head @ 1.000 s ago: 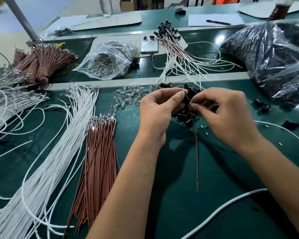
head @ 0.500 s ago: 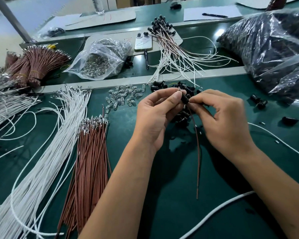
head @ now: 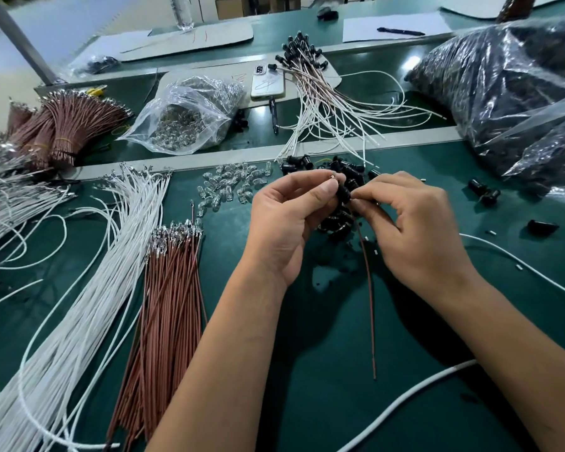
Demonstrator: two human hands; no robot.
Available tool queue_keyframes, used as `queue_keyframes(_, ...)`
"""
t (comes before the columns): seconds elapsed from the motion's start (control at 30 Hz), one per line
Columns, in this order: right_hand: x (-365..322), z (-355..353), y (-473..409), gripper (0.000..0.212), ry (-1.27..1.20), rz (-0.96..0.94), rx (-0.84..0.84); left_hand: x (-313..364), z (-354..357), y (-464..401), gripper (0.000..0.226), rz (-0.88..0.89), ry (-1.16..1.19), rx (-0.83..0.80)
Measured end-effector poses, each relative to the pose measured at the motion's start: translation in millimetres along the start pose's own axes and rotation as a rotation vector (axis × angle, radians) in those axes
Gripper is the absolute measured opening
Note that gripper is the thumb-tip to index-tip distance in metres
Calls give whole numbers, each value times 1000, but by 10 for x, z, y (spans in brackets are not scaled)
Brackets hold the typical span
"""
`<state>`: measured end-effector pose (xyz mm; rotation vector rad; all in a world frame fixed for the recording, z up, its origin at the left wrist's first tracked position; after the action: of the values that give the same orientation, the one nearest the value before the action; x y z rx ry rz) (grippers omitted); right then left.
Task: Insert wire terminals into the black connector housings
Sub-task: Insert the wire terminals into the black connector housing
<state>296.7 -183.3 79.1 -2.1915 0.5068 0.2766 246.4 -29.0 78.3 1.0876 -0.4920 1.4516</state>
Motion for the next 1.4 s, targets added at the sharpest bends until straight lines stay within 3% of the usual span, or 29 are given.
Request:
queue_keyframes(0.33, -8, 6, 0, 11, 77, -37, -58, 11, 6, 9, 5, -8, -35, 116)
queue_keyframes(0.5, -13, 31, 1, 12, -61, 69, -20, 3, 15, 2, 14, -52, 52, 104)
queue_keyframes(0.6, -17, 50, 9, 14, -181, 167, 2, -1, 23, -3, 3, -49, 77, 86)
queue_keyframes(0.63, -17, 53, 13, 14, -202, 185, 9, -4, 19, -6, 12, -41, 77, 80)
queue_keyframes(0.7, -21, 47, 13, 15, -231, 196, 21, 2, 1, -16, 19, -44, 73, 70)
queue_keyframes(0.83, -46, 17, 14, 9, -259, 209, 78, 27, -22, -12, 13, -80, 98, 26)
queue_keyframes(1.1, -93, -5, 16, 4, -142, 163, 124, 32, -28, 1, 7, -95, 83, -2)
queue_keyframes(1.27, -92, 0, 17, 2, -98, 145, 118, 33, -15, 11, 30, -70, 81, 1)
queue_keyframes(1.4, -88, -6, 13, 2, -86, 132, 127, 18, -2, 6, 23, -68, 107, 17)
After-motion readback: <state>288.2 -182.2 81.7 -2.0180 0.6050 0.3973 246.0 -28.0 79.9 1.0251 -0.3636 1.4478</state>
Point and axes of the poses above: each hand's wrist, its own y-axis away from the middle knuckle, its own z-axis out of the palm, x = y × z, the point moved 2 cm from there along -y, towards the middle knuckle, and after that the axes turned 15 degrees about -z, right-handed, at the moved point
